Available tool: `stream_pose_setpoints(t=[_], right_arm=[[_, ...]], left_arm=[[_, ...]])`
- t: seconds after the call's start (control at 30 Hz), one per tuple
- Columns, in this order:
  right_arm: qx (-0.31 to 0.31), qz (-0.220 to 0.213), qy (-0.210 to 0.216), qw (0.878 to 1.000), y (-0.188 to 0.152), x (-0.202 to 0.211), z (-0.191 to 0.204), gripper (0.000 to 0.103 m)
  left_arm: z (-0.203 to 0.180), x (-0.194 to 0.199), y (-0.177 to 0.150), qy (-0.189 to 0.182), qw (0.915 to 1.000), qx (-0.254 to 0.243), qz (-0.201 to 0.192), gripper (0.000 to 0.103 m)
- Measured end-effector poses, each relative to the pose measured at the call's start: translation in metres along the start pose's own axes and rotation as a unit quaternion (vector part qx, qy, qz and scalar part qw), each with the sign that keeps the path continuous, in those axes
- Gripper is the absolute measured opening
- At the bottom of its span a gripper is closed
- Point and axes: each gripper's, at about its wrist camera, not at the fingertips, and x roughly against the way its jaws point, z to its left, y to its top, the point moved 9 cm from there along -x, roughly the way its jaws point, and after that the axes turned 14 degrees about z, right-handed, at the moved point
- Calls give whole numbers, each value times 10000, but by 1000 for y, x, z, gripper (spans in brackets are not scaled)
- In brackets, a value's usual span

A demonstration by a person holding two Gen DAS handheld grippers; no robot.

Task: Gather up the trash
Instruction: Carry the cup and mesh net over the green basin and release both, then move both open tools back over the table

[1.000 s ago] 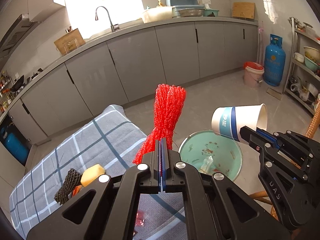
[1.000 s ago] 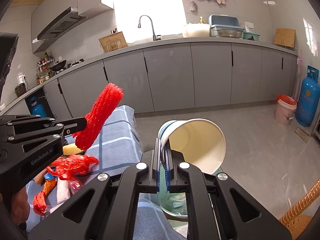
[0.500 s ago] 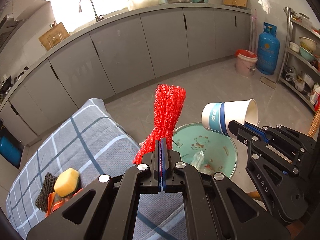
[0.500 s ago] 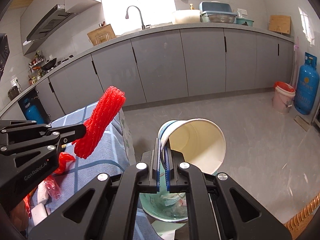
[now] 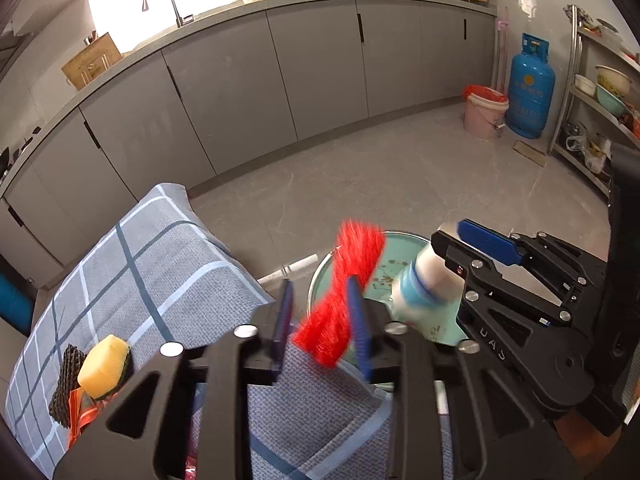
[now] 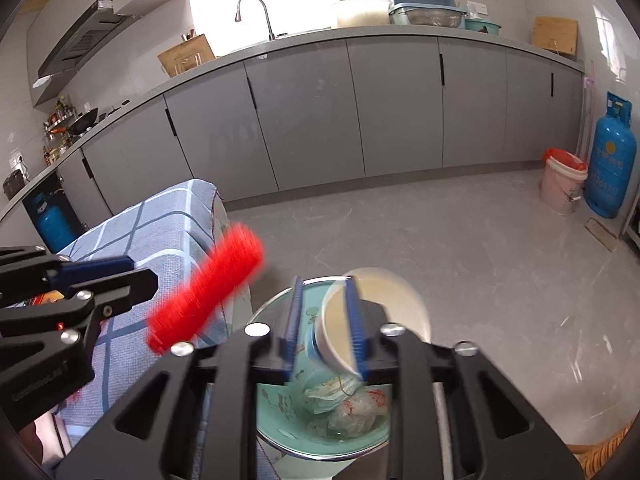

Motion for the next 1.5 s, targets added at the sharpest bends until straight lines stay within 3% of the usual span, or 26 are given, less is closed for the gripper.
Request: stream_pose_setpoints(t=[0.1,0.17,0.23,0.37,0.8,1.07,1.5], right_arm=[[-52,28,-22,10000,-3,1,-4,32],[-95,3,-44,9999,-4,4,-6,42],[-155,-26,-59,9999,-7,8,-8,48],[-239,15,-64,9997,-14,18,-10,49],[-167,-2,-49,9998,-37,56,14,55],[86,22,120,9999,-46,68,52,56],[837,173,513,9950,-75,81,143,66]], left_arm=[[5,1,-2,0,10000,73,7,44],[10,3,-4,18,9999,132,31,48],[14,6,-6,42,9998,209,15,62],[23,18,-13,175,9995,266,-72,73],[60,56,-46,381,9974,563,-231,80],[98,69,-73,578,9940,897,-223,80],[196,78,-172,1212,9777,1698,242,82]])
